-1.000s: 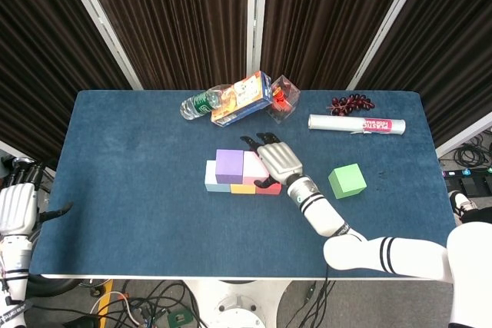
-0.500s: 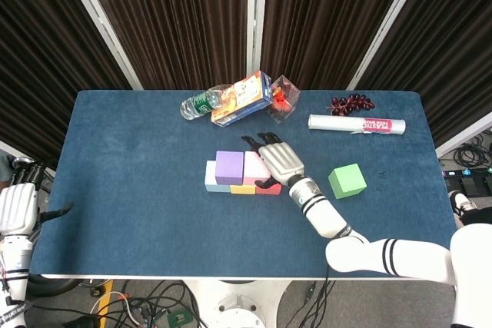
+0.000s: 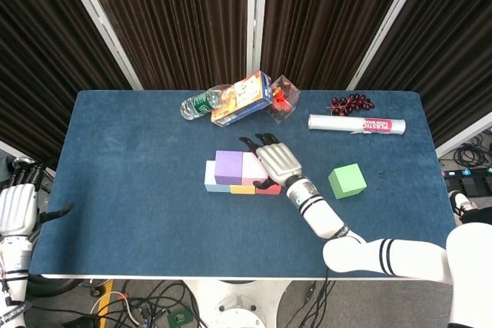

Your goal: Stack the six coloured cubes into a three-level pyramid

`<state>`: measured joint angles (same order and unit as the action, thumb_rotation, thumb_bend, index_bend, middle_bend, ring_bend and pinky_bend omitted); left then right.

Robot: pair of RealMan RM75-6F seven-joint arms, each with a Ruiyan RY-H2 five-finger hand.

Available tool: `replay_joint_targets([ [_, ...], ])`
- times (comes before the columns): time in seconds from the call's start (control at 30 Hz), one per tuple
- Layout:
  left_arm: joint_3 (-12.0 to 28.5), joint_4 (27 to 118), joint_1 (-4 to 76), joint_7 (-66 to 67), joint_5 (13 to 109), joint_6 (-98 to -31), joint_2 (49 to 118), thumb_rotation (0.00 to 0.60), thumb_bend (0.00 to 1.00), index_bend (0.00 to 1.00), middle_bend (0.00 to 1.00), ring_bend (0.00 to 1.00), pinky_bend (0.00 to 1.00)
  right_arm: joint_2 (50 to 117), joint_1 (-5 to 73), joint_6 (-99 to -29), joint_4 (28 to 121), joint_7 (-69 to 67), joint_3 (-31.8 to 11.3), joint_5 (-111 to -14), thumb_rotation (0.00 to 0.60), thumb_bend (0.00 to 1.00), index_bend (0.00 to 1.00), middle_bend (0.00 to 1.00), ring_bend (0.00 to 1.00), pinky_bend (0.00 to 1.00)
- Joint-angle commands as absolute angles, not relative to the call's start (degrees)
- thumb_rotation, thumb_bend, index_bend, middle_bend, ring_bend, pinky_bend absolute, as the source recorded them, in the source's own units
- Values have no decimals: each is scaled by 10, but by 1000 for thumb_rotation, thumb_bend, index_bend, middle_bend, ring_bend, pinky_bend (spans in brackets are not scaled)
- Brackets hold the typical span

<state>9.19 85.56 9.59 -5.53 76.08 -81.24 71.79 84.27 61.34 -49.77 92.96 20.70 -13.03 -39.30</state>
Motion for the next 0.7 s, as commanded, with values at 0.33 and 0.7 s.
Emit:
replay_joint_targets([
  [0.33,92,852,96,-59,760,-810,718,600,88,150,160,127,123,850,617,-497,923,214,-130,-390,600,154,0,296,0,0],
  [0.7,91,848,95,-63,760,-810,721,600,88,150,160,127,122,851,616,-497,927,219,-127,-386,600,150,0,229,0,0],
])
